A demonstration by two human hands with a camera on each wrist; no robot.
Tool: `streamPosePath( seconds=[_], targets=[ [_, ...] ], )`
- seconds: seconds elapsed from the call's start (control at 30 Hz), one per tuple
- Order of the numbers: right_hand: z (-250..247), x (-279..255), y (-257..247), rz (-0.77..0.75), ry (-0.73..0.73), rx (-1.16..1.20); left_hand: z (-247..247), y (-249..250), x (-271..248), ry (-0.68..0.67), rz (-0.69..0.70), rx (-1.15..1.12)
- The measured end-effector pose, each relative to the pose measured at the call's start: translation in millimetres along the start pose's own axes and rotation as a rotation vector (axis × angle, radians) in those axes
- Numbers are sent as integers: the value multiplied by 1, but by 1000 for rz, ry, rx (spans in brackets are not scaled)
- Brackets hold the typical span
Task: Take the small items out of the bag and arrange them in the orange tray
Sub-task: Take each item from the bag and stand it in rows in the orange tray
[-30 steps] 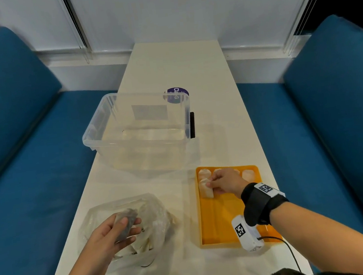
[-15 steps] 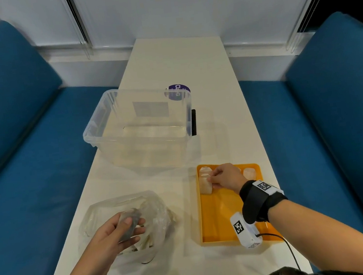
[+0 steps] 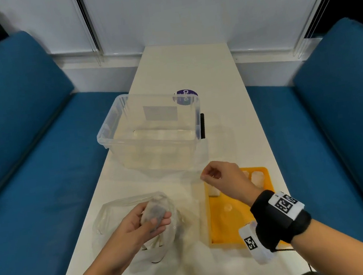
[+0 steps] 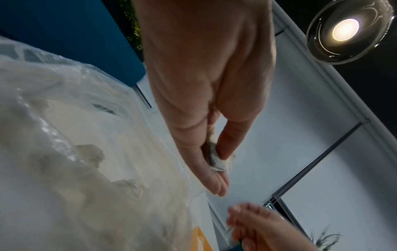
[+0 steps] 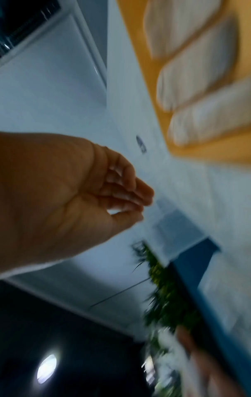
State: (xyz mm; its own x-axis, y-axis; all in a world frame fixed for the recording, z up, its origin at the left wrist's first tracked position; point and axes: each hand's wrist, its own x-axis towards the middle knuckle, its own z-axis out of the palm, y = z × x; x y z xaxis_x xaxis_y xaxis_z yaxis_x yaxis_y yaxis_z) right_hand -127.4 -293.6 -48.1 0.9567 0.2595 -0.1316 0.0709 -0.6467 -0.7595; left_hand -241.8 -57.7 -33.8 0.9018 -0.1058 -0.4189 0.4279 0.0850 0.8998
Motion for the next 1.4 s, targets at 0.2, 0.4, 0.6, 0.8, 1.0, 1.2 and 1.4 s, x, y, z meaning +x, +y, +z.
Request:
streamPosePath(
  seconds=[0.2, 0.4, 0.6, 0.8, 1.0, 1.2, 1.4],
  targets=[
    [20, -28, -46, -115, -420, 223, 10, 5, 3, -57, 36, -12],
    [37, -38, -47, -79, -311, 465, 13, 6, 6, -35, 11, -9],
    [11, -36, -24, -19, -192, 348, 5, -3, 5, -14, -24, 178],
    [-27, -14, 37, 188, 0, 143, -15, -20, -1, 129, -64, 197],
    [-24, 12, 84, 459, -68, 104, -38, -32, -8, 224, -64, 249],
    [-14, 23, 87, 516, -45, 43, -52, -36, -17, 256, -62, 227],
    [-8, 27, 87, 542, -44, 36, -42, -34, -15, 277, -35, 220]
  ],
)
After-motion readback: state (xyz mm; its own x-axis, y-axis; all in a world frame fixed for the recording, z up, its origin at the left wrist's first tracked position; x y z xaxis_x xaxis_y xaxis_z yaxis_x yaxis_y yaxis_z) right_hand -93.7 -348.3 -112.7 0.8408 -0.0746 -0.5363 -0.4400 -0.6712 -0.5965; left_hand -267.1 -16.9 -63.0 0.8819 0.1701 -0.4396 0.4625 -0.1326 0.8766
